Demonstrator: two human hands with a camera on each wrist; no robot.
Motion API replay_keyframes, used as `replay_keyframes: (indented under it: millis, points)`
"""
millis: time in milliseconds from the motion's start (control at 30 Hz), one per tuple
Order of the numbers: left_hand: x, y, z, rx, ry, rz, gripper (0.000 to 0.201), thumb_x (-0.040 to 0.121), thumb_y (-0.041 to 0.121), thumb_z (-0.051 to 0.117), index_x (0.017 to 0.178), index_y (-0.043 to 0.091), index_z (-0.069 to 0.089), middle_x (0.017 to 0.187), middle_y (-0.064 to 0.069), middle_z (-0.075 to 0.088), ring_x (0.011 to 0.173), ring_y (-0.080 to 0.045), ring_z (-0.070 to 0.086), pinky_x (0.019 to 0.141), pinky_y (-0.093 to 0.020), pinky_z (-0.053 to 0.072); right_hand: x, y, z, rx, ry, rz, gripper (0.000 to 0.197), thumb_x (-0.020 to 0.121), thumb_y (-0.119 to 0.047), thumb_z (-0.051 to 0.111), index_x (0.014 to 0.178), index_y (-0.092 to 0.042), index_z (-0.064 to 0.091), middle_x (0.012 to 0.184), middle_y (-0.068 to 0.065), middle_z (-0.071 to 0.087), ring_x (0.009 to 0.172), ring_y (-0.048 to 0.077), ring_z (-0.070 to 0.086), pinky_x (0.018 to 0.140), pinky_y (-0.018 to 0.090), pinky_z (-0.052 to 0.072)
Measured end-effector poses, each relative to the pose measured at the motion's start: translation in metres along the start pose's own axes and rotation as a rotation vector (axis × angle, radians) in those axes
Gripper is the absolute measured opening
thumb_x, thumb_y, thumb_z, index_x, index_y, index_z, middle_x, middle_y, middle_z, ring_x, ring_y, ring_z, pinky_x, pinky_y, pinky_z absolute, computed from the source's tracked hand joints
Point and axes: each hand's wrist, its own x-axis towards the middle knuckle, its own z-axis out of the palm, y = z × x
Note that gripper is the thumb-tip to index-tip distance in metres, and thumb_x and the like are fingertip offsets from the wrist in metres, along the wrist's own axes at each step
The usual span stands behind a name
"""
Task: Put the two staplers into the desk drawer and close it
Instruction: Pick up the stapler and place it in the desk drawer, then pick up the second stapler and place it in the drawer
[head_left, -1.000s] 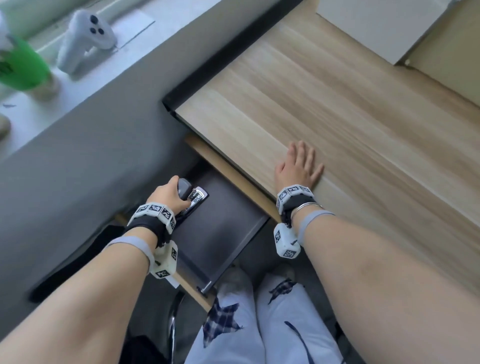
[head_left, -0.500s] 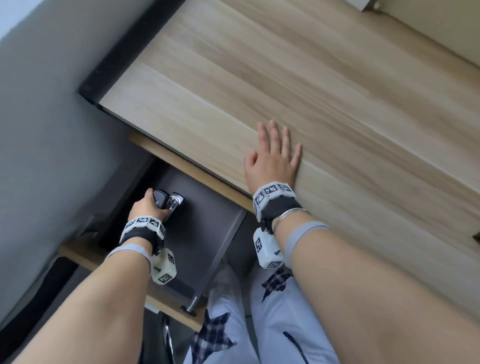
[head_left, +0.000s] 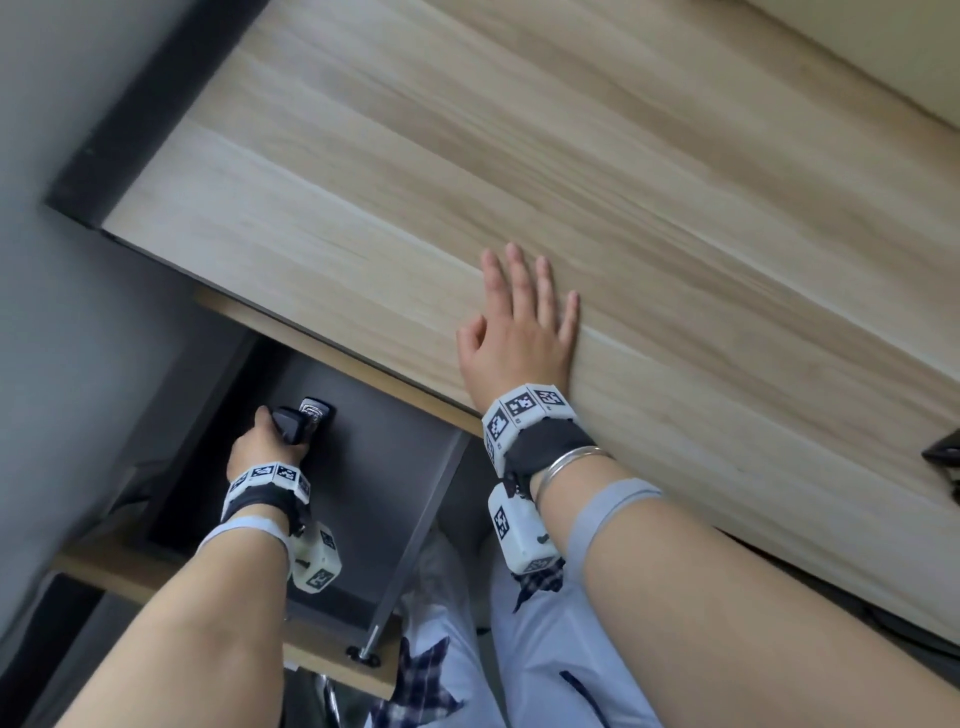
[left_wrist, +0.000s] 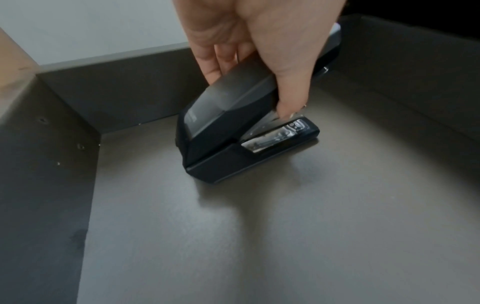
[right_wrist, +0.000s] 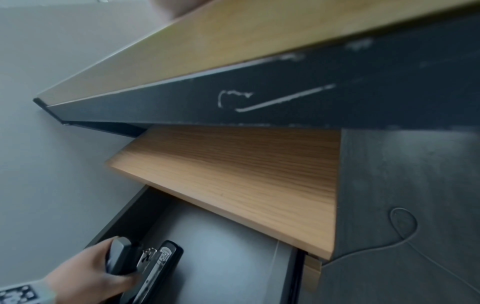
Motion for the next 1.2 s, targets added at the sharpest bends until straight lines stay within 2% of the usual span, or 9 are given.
replay_keyframes:
  millis: [267, 400, 500, 667, 733, 867, 967, 1033, 1200]
  points:
    - [0.004, 0.0, 0.004, -0.012, -0.035, 0.029, 0.058, 0.066, 0.036, 0.079, 0.106, 0.007, 0.047, 0.113, -0.021, 0.063, 0.109, -0.041, 0.056, 0.089, -0.044, 0.051, 0.001, 0.0, -0.001, 0.004, 0.002, 0.007, 0.065, 0.077, -0.031, 0.034, 0.142, -0.029, 0.041, 0.151, -0.005, 0.042, 0.141, 0.023, 0.037, 0.115, 0.054, 0.024]
    - [-0.007, 0.006, -0.01, -0.017, 0.024, 0.052, 0.058, 0.068, 0.037, 0.078, 0.107, 0.004, 0.052, 0.116, -0.022, 0.059, 0.112, -0.042, 0.05, 0.09, -0.045, 0.046, 0.001, 0.0, -0.003, 0.017, -0.015, 0.016, 0.064, 0.078, -0.031, 0.035, 0.142, -0.029, 0.041, 0.151, -0.004, 0.042, 0.141, 0.023, 0.037, 0.115, 0.054, 0.024]
    - [-0.022, 0.015, -0.029, -0.057, 0.075, 0.102, 0.051, 0.073, 0.036, 0.073, 0.108, 0.004, 0.055, 0.115, -0.021, 0.061, 0.11, -0.04, 0.053, 0.089, -0.044, 0.047, 0.001, 0.001, -0.007, 0.039, -0.084, 0.017, 0.064, 0.082, -0.029, 0.043, 0.145, -0.03, 0.033, 0.156, -0.006, 0.033, 0.146, 0.022, 0.027, 0.117, 0.053, 0.016]
    - [-0.06, 0.038, -0.066, -0.166, 0.165, 0.184, 0.024, 0.086, 0.026, 0.058, 0.101, 0.008, 0.063, 0.105, -0.011, 0.07, 0.098, -0.031, 0.062, 0.079, -0.034, 0.046, 0.001, 0.002, -0.014, 0.055, -0.204, 0.013, 0.065, 0.088, -0.032, 0.04, 0.15, -0.03, 0.019, 0.161, -0.008, 0.017, 0.15, 0.02, 0.012, 0.12, 0.052, 0.005]
    - [-0.078, 0.049, -0.083, -0.175, 0.205, 0.216, 0.02, 0.087, 0.023, 0.056, 0.098, 0.01, 0.064, 0.102, -0.008, 0.071, 0.09, -0.029, 0.062, 0.072, -0.028, 0.04, 0.001, 0.003, -0.017, 0.051, -0.263, -0.006, 0.066, 0.09, -0.033, 0.037, 0.151, -0.03, 0.013, 0.162, -0.008, 0.01, 0.15, 0.02, 0.006, 0.12, 0.051, 0.002]
    - [-0.104, 0.071, -0.113, -0.156, 0.246, 0.301, 0.018, 0.087, 0.023, 0.054, 0.095, 0.011, 0.065, 0.1, -0.007, 0.072, 0.093, -0.027, 0.063, 0.072, -0.027, 0.039, 0.006, 0.014, -0.029, 0.073, -0.399, -0.063, 0.064, 0.094, -0.033, 0.036, 0.151, -0.031, 0.007, 0.162, -0.01, 0.001, 0.15, 0.018, 0.0, 0.121, 0.047, 0.001]
    - [-0.121, 0.099, -0.126, -0.144, 0.256, 0.365, 0.018, 0.087, 0.023, 0.054, 0.094, 0.011, 0.065, 0.099, -0.006, 0.071, 0.081, -0.019, 0.055, 0.071, -0.026, 0.038, 0.012, 0.025, -0.047, 0.1, -0.508, -0.113, 0.061, 0.096, -0.032, 0.037, 0.151, -0.03, 0.011, 0.162, -0.009, 0.002, 0.15, 0.017, 0.001, 0.121, 0.046, 0.003]
    - [-0.133, 0.123, -0.13, -0.133, 0.247, 0.42, 0.017, 0.087, 0.021, 0.054, 0.094, 0.011, 0.065, 0.099, -0.006, 0.071, 0.08, -0.017, 0.053, 0.071, -0.027, 0.039, 0.012, 0.038, -0.061, 0.123, -0.54, -0.108, 0.056, 0.097, -0.031, 0.037, 0.15, -0.028, 0.018, 0.162, -0.007, 0.008, 0.15, 0.018, 0.005, 0.121, 0.045, 0.006]
    - [-0.157, 0.183, -0.126, -0.11, 0.182, 0.546, 0.016, 0.088, 0.02, 0.054, 0.095, 0.011, 0.065, 0.1, -0.008, 0.072, 0.091, -0.027, 0.064, 0.075, -0.029, 0.044, 0.012, 0.077, -0.085, 0.191, -0.528, 0.01, 0.046, 0.095, -0.024, 0.038, 0.141, -0.024, 0.041, 0.157, -0.001, 0.027, 0.146, 0.022, 0.019, 0.121, 0.045, 0.01]
